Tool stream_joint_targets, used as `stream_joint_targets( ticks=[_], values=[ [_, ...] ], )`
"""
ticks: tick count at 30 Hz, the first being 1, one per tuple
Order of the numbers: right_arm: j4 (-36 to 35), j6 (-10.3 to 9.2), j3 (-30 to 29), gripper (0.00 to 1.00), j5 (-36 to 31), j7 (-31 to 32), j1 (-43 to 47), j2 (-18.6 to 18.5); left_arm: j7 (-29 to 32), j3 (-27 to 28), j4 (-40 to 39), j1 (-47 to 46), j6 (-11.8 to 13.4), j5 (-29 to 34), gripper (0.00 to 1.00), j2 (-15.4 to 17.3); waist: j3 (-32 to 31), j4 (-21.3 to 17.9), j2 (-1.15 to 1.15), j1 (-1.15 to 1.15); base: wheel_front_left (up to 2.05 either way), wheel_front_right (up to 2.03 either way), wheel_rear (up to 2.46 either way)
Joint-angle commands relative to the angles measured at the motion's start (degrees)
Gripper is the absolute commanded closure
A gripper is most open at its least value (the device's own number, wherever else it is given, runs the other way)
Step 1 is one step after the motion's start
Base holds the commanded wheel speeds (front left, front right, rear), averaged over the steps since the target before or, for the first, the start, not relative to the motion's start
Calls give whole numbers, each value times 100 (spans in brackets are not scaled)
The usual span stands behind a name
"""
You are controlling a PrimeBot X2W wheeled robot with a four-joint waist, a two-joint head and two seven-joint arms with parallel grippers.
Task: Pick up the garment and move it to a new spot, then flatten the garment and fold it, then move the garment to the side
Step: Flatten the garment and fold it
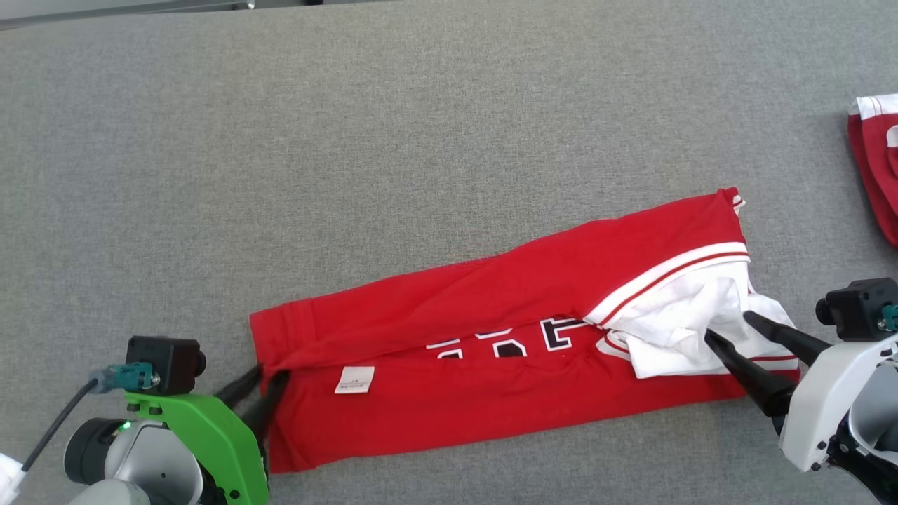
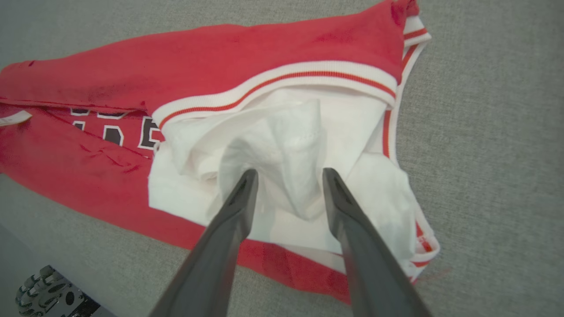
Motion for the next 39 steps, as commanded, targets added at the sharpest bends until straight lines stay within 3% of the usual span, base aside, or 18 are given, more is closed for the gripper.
stream_joint_targets(
  ticks=[1, 6, 9, 11, 18, 23, 30, 31, 32, 33, 39],
  values=[
    [-13, 2, -36, 0, 49, 54, 19, -25, -83, 6, 29, 80, 52, 133, 0, 25, -43, 13, 69, 0, 0, 0, 0],
    [-290, 2, -766, 0, 595, 432, 235, 90, -626, 90, -4, 160, 460, 716, 0, 118, -180, 5, 69, 0, 0, 0, 0],
    [-375, 2, -1392, 0, 762, 856, 204, 237, -1193, 265, -122, 140, 929, 1310, 0, 188, -182, 8, 69, 0, 0, 0, 0],
    [-312, 2, -1651, 0, 530, 1109, 39, 234, -1547, 327, -215, 69, 1200, 1663, 0, 137, -150, 55, 69, 0, 0, 0, 0],
    [361, 2, -1455, 0, -1, 2096, -463, 373, -2481, 597, -238, 88, 1810, 2164, 0, -287, -62, 388, 69, 0, 0, 0, 0],
    [959, 2, -1242, 0, -187, 2406, -812, 474, -2889, 611, -88, 246, 1770, 2197, 0, -497, -48, 652, 69, 0, 0, 0, 0],
    [1605, 4, -894, 0, -280, 2716, -883, 538, -3171, 702, 441, 404, 1056, 1868, 0, -942, -108, 947, 69, 0, 0, 0, 0],
    [1640, 6, -845, 41, -204, 2728, -875, 561, -3174, 670, 594, 433, 931, 1879, 0, -945, -136, 963, 69, 0, 0, 0, 0],
    [1656, 13, -791, 93, -73, 2741, -845, 604, -3181, 685, 702, 435, 816, 1812, 0, -1029, -171, 981, 69, 0, 0, 0, 0],
    [1668, 22, -754, 100, 103, 2767, -797, 646, -3195, 713, 827, 443, 696, 1756, 0, -1098, -216, 989, 69, 0, 0, 0, 0],
    [1637, 2, -1067, 100, 778, 2434, -583, 510, -3215, 1048, 1597, 648, 29, 1755, 0, -1401, -612, 902, 69, 0, 0, 0, 0]
  ],
)
